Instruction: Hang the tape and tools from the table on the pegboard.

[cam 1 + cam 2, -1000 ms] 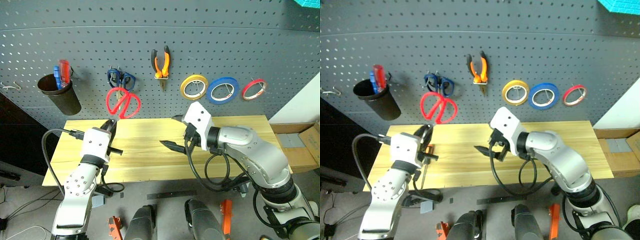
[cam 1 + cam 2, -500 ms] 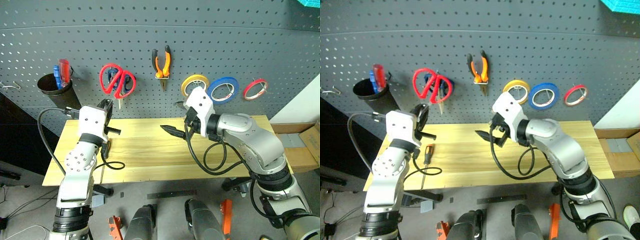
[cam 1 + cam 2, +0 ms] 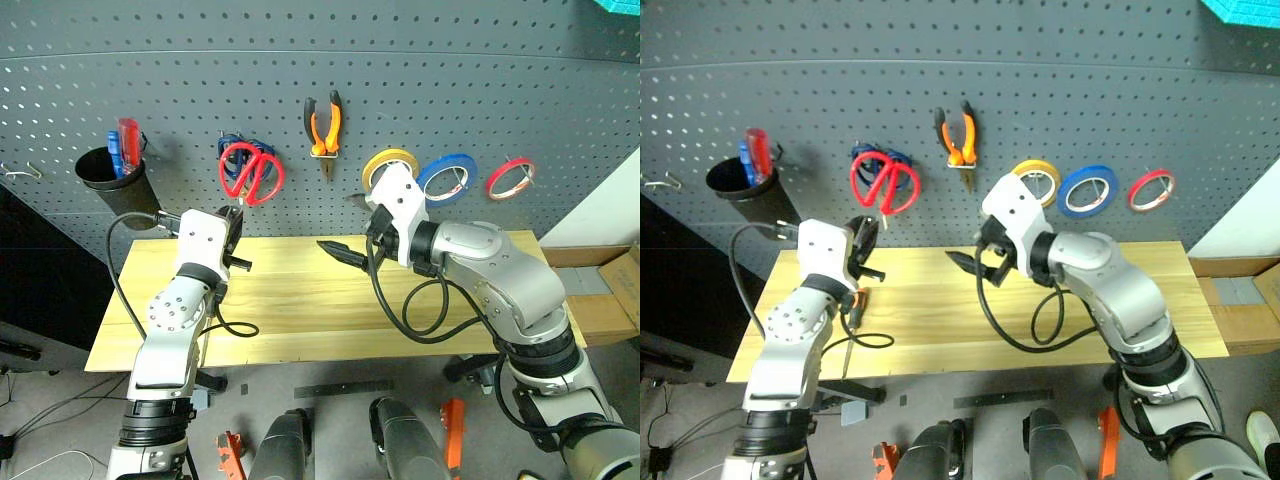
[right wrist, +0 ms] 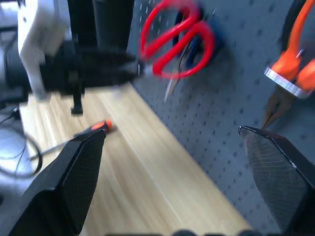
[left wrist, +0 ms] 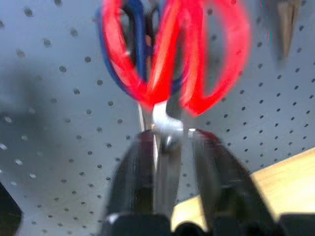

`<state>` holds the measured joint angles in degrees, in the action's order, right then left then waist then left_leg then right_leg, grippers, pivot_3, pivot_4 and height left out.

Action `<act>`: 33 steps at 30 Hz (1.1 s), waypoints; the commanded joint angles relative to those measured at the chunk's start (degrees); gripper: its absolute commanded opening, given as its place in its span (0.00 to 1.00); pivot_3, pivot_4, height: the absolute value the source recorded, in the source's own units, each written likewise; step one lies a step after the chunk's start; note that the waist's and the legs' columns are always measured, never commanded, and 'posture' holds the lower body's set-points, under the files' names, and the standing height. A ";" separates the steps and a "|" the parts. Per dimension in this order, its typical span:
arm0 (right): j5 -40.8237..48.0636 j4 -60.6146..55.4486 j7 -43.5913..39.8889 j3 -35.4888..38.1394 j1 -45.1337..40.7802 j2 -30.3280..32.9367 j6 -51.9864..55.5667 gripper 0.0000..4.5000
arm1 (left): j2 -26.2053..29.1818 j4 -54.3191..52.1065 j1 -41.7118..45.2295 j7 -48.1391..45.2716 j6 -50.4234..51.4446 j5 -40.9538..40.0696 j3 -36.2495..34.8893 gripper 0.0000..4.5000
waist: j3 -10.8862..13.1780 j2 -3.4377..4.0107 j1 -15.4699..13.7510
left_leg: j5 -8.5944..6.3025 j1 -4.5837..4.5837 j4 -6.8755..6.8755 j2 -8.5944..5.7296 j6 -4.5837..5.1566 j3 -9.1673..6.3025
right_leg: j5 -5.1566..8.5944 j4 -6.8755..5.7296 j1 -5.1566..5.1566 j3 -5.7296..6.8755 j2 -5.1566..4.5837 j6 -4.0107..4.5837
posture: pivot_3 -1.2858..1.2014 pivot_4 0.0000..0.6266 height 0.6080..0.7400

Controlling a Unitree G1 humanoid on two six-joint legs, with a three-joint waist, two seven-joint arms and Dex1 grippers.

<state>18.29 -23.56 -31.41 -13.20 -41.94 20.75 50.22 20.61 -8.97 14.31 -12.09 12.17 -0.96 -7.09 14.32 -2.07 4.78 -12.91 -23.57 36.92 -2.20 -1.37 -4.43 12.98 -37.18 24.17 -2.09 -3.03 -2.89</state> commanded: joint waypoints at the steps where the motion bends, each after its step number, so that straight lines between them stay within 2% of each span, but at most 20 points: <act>1: 0.58 -2.05 0.23 1.35 -0.61 -0.48 -1.28 1.00 | -0.63 -2.53 -1.89 0.02 2.33 -1.45 -1.15 0.58 | 0.00 0.00 0.02 | 0.00 0.00 -0.01 0.00 0.00 -0.01 | 0.00 0.01 0.00 0.00 0.00 0.00 | 0.46 0.34 1.00; 5: 0.54 -2.58 0.76 0.43 0.49 -0.60 0.28 1.00 | -0.70 -3.30 -6.31 -0.89 8.12 -3.88 -2.30 0.86 | 0.00 0.01 0.21 | -0.02 0.00 -0.03 0.01 0.02 0.03 | 0.00 0.00 0.04 -0.04 -0.02 0.00 | 0.46 0.35 1.00; 10: 1.27 -4.07 3.31 -1.20 2.94 -2.52 6.19 1.00 | 1.10 -0.49 -8.36 -0.09 18.83 -7.51 -8.51 0.86 | 0.03 0.02 0.20 | -0.03 0.00 -0.03 0.08 0.01 -0.03 | 0.00 -0.04 0.06 0.00 -0.02 0.01 | 0.47 0.36 1.00; 14: 2.46 -4.31 7.83 -2.51 4.64 -8.12 13.90 1.00 | 6.16 7.47 -3.81 -3.65 29.25 -11.17 -12.41 0.86 | 0.04 0.02 0.18 | 0.02 0.01 0.05 0.10 0.01 -0.08 | -0.01 -0.11 0.03 0.06 0.03 0.03 | 0.47 0.38 1.00; 19: 1.84 -3.40 10.40 -5.08 3.75 -12.08 18.15 1.00 | 10.46 19.63 2.47 -6.80 34.23 -12.76 -12.32 0.86 | 0.05 0.05 0.12 | 0.05 0.03 0.08 0.03 0.02 -0.08 | -0.04 -0.10 0.03 0.06 0.10 0.05 | 0.47 0.40 1.00; 26: 0.65 -1.00 10.73 -7.86 0.57 -13.40 17.92 1.00 | 11.46 36.90 11.32 -9.17 30.80 -10.23 -7.42 0.86 | 0.17 0.02 0.09 | 0.04 0.02 -0.05 0.00 0.02 -0.10 | -0.05 -0.07 0.11 0.09 0.01 0.06 | 0.47 0.43 1.00; 30: 0.76 0.01 10.59 -8.28 -1.06 -14.07 17.51 1.00 | 11.24 43.30 14.34 -10.25 27.54 -8.84 -4.93 0.86 | 0.21 0.00 0.16 | 0.03 0.00 -0.10 0.02 0.01 -0.10 | -0.05 -0.05 0.16 0.08 -0.07 0.07 | 0.46 0.45 1.00; 32: 0.79 0.39 10.42 -8.38 -1.65 -14.17 17.35 1.00 | 11.14 46.78 15.58 -8.34 25.89 -8.41 -5.68 0.86 | 0.21 0.00 0.19 | 0.01 -0.01 -0.13 0.02 -0.01 -0.10 | -0.05 -0.04 0.16 0.07 -0.13 0.07 | 0.46 0.45 1.00; 33: 0.75 0.53 10.32 -8.47 -1.86 -14.12 17.24 1.00 | 11.19 48.15 15.99 -7.48 25.17 -8.32 -6.15 0.82 | 0.21 0.01 0.21 | 0.00 -0.02 -0.14 0.03 -0.01 -0.10 | -0.05 -0.03 0.19 0.06 -0.14 0.07 | 0.46 0.45 1.00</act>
<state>19.07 -22.03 -20.90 -21.63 -42.29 7.03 68.78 31.25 37.21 29.53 -21.08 39.26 -10.00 -12.22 14.53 -2.06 4.99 -12.91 -23.60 36.78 -2.16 -1.40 -4.54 12.92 -37.22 24.36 -2.04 -3.18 -2.81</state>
